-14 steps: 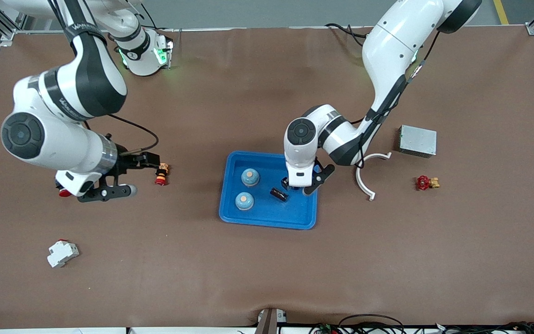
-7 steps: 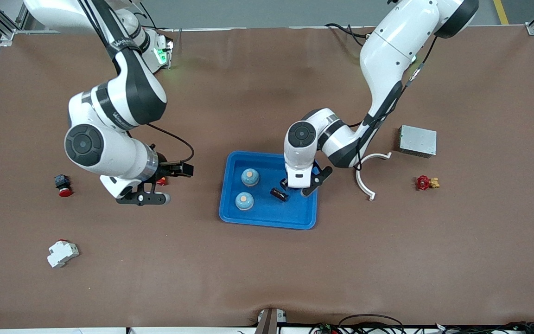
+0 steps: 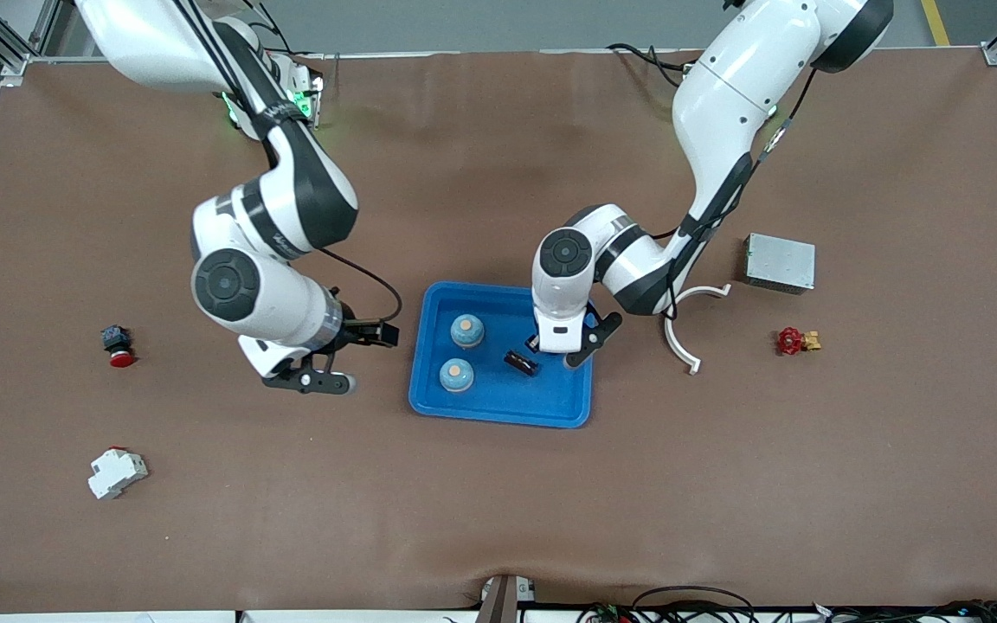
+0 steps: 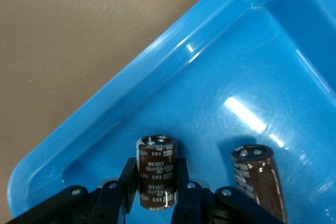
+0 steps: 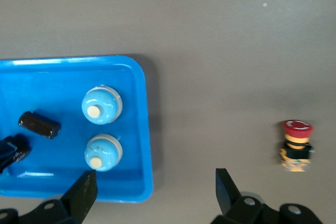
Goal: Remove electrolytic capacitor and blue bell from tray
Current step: 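Grasp the capacitor with the left gripper while the right gripper reaches the tray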
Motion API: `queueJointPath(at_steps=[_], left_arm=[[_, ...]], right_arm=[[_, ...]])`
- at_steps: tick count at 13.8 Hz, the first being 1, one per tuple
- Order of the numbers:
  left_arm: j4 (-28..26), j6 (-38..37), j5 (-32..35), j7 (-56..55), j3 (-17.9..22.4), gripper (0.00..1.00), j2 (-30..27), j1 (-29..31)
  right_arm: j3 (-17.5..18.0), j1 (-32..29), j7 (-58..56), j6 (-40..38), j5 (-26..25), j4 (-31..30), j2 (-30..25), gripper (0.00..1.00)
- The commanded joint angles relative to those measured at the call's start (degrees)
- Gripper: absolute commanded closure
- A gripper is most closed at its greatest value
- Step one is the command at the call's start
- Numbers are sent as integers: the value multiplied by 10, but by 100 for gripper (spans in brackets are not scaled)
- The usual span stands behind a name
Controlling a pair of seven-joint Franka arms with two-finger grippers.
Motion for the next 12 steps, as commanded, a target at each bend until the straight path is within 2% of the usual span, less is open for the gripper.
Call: queueJointPath(at_steps=[1,5,8,12], left_arm=[[1,0,15,-6,2,100,-21,0],[-4,-28,16,-7,0,100,-89,29],[-5,-95,13,4,-4,100,-133,68],[-41,-155,9,78,-4,100,-169,129]], right_arm=[[-4,17,21,24,10,2,13,0],[-5,42,21,37,5,6,31,0],[-6,60,26,76,3,6,49,0],[-5,72,30,102,1,5,68,0]])
